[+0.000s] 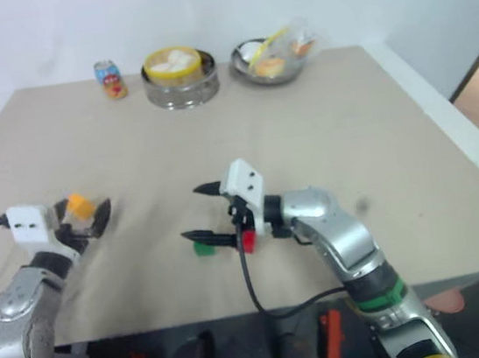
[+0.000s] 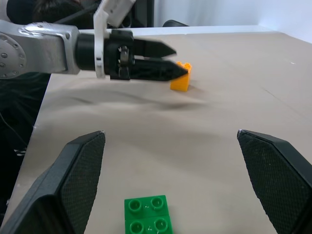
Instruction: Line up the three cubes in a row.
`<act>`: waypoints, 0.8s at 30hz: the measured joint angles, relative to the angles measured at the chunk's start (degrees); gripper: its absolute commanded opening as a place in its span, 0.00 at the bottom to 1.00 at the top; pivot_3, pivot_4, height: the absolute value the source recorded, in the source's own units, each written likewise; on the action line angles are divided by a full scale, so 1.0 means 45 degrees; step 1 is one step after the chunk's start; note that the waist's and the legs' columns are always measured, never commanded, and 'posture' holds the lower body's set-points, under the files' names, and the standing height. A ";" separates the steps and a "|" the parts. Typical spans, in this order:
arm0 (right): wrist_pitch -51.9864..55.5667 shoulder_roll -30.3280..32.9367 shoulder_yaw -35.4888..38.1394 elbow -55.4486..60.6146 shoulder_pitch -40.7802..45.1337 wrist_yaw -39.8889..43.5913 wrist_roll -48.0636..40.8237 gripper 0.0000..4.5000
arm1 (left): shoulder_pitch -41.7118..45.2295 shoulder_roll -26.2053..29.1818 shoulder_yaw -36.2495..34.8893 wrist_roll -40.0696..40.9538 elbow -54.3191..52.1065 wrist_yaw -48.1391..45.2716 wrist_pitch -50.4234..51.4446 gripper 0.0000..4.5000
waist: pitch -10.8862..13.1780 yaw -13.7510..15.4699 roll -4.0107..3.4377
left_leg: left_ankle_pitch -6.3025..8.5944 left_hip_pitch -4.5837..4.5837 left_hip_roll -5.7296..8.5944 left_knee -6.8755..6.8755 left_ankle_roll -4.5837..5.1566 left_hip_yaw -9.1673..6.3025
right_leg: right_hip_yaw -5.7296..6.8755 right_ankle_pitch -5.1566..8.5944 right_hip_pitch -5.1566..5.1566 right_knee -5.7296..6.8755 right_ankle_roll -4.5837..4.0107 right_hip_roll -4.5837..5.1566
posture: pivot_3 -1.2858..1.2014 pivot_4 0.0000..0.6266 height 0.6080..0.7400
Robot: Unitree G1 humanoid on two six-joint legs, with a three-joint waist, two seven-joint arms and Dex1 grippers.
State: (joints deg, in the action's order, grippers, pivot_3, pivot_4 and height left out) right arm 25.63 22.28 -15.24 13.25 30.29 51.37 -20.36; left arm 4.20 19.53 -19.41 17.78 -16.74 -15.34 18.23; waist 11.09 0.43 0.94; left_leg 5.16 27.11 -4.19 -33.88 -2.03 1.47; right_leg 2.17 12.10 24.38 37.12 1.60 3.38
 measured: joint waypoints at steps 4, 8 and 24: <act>-0.0007 0.0118 0.0000 -0.0001 0.0000 0.0065 0.0102 1.00 | -0.0196 0.0140 -0.0596 -0.0034 0.0168 0.0238 -0.0362 1.00 | 0.0000 0.0001 0.0000 | 0.0002 0.0000 -0.0005 0.0002 -0.0003 0.0002 | 0.0008 -0.0001 0.0018 0.0000 -0.0002 -0.0001 | 0.52 0.24 1.00; -0.0017 0.0148 -0.0013 -0.0003 0.0010 0.0216 0.0225 1.00 | -0.0122 0.1150 -0.0869 0.0292 0.0986 -0.0601 -0.0371 1.00 | -0.0001 0.0001 0.0002 | 0.0004 0.0001 -0.0005 0.0002 -0.0007 0.0004 | 0.0012 0.0000 0.0063 -0.0002 -0.0002 0.0000 | 0.52 0.24 1.00; 0.0147 0.0559 -0.0079 0.0490 -0.0035 0.0072 0.0375 1.00 | 0.1793 0.2623 -0.0202 0.0703 0.4565 -0.3342 -0.0202 1.00 | -0.0008 0.0003 0.0015 | 0.0007 0.0006 -0.0032 0.0053 -0.0012 0.0032 | 0.0013 -0.0004 0.0112 -0.0005 -0.0014 -0.0012 | 0.52 0.24 1.00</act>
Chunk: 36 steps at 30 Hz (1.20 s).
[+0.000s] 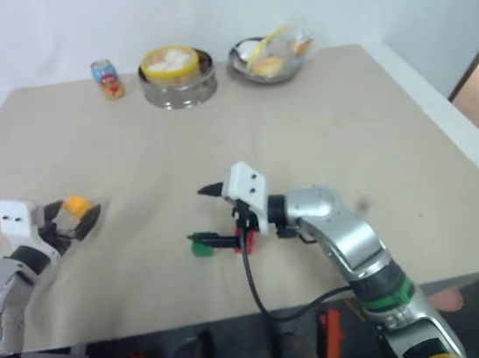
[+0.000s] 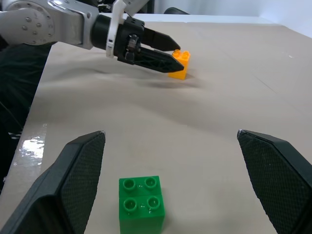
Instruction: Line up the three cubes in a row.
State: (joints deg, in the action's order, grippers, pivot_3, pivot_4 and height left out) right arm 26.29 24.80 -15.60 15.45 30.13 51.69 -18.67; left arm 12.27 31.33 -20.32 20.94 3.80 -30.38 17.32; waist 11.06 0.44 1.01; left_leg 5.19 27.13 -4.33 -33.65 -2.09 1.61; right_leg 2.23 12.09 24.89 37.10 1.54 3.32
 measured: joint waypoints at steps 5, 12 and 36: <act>0.0057 0.0134 0.0000 0.0202 -0.0048 -0.0125 0.0000 1.00 | 0.0331 0.0155 0.0005 -0.0183 0.0413 -0.0041 -0.0276 1.00 | -0.0001 -0.0002 0.0001 | 0.0000 0.0000 -0.0003 0.0000 -0.0001 0.0012 | -0.0008 0.0000 0.0003 0.0000 0.0000 0.0000 | 0.52 0.24 1.00; 0.0146 0.0244 0.0000 0.0240 -0.0049 -0.0153 -0.0001 1.00 | 0.0532 0.0256 0.0087 -0.0389 0.0770 -0.0086 -0.0422 1.00 | -0.0004 -0.0002 0.0006 | 0.0001 -0.0001 -0.0007 -0.0001 -0.0002 0.0013 | -0.0006 -0.0003 0.0004 0.0000 -0.0005 0.0000 | 0.52 0.24 1.00; 0.0150 0.0277 0.0000 0.0236 -0.0033 -0.0174 0.0193 1.00 | 0.1943 0.0694 0.1122 -0.1174 0.3710 -0.1428 -0.1068 0.31 | -0.0015 -0.0002 0.0026 | 0.0000 0.0002 -0.0018 -0.0001 -0.0002 0.0024 | -0.0006 -0.0006 0.0000 0.0001 -0.0007 -0.0007 | 0.52 0.24 1.00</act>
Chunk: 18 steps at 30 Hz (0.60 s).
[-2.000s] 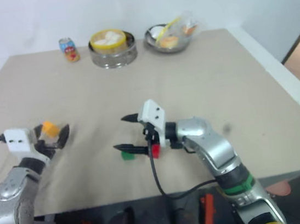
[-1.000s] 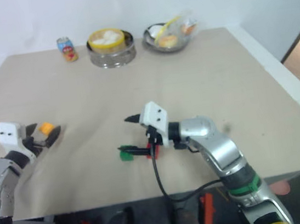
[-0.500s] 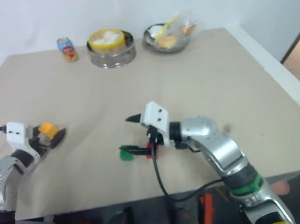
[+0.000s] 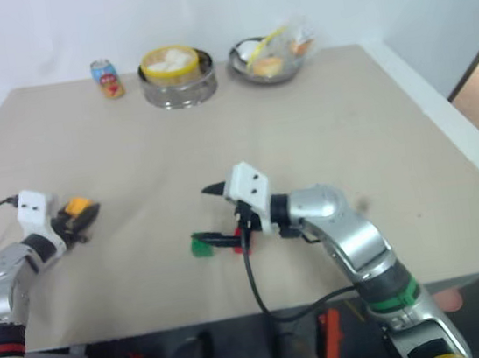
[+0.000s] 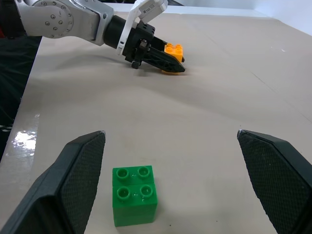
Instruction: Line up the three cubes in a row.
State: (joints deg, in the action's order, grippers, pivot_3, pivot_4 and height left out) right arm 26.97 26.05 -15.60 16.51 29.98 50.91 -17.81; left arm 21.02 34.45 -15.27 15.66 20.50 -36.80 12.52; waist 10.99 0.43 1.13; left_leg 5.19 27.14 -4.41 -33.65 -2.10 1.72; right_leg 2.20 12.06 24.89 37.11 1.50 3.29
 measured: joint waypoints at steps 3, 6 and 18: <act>0.0000 0.0027 0.0000 0.0000 -0.0001 0.0001 0.0008 1.00 | -0.0126 0.0063 0.0056 -0.0003 -0.0204 -0.0067 0.0062 0.31 | 0.0000 0.0000 0.0000 | 0.0000 0.0000 -0.0004 0.0000 0.0000 0.0000 | 0.0001 0.0000 0.0004 0.0000 -0.0001 0.0000 | 0.52 0.24 1.00; 0.0000 0.0034 0.0000 0.0000 0.0000 0.0002 0.0009 1.00 | -0.0183 0.0116 0.0147 -0.0004 -0.0320 -0.0214 0.0086 0.31 | 0.0000 0.0000 0.0000 | 0.0000 0.0000 -0.0004 0.0000 0.0000 0.0000 | 0.0002 -0.0001 0.0005 0.0000 -0.0001 0.0000 | 0.52 0.24 1.00; 0.0708 0.0550 0.0017 0.0641 -0.0113 0.0350 -0.0490 1.00 | -0.1481 0.1031 0.3854 0.0771 -0.4135 -0.6970 -0.1056 0.31 | -0.0002 0.0001 0.0002 | 0.0007 0.0003 -0.0065 0.0007 -0.0011 0.0072 | 0.0002 -0.0024 0.0030 0.0001 -0.0045 -0.0012 | 0.52 0.24 1.00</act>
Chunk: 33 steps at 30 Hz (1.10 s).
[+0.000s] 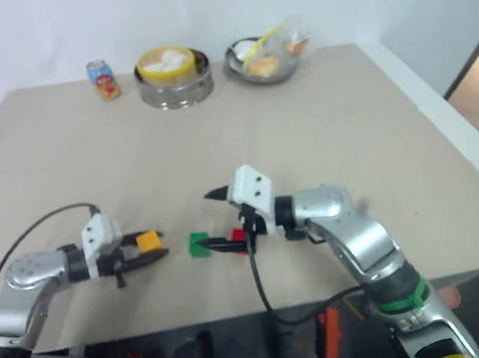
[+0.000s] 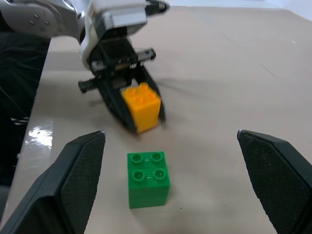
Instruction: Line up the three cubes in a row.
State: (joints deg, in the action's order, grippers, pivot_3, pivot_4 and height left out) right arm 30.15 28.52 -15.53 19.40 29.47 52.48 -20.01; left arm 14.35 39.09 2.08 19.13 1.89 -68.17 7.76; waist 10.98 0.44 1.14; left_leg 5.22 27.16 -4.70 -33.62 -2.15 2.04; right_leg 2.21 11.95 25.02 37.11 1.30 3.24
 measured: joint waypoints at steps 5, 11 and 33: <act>0.0178 0.0030 -0.0001 0.0309 -0.0146 -0.0054 -0.0062 1.00 | 0.0735 -0.0007 0.0279 -0.0077 0.0937 -0.0834 -0.0424 0.31 | 0.0000 0.0000 0.0000 | -0.0001 0.0000 0.0002 -0.0009 0.0001 0.0007 | -0.0005 0.0000 0.0000 0.0000 0.0001 0.0002 | 0.52 0.24 1.00; 0.0288 0.0142 -0.0001 0.0506 -0.0340 -0.0086 -0.0119 1.00 | 0.1404 -0.0148 0.0574 -0.0155 0.1835 -0.1628 -0.0831 0.31 | 0.0000 0.0000 0.0001 | -0.0002 0.0003 0.0001 -0.0009 0.0002 0.0014 | -0.0011 0.0000 -0.0007 0.0000 0.0002 -0.0001 | 0.52 0.24 1.00; 0.0603 0.0448 0.0165 0.0782 -0.0504 -0.0298 -0.0494 1.00 | 0.1822 0.0296 0.0933 -0.0488 0.2526 -0.2649 -0.1082 0.99 | -0.0002 -0.0002 0.0003 | -0.0002 0.0001 -0.0005 -0.0021 0.0003 0.0014 | -0.0014 -0.0004 -0.0007 0.0005 0.0000 -0.0005 | 0.52 0.24 1.00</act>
State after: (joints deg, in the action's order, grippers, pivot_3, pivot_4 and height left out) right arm 32.86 30.54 -14.78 22.91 27.20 51.14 -22.24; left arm 22.55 40.42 6.27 16.93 13.26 -80.09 2.89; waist 10.97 0.43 1.15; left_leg 5.21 27.16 -4.73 -33.71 -2.13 2.10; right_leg 2.14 11.94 24.99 37.13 1.30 3.22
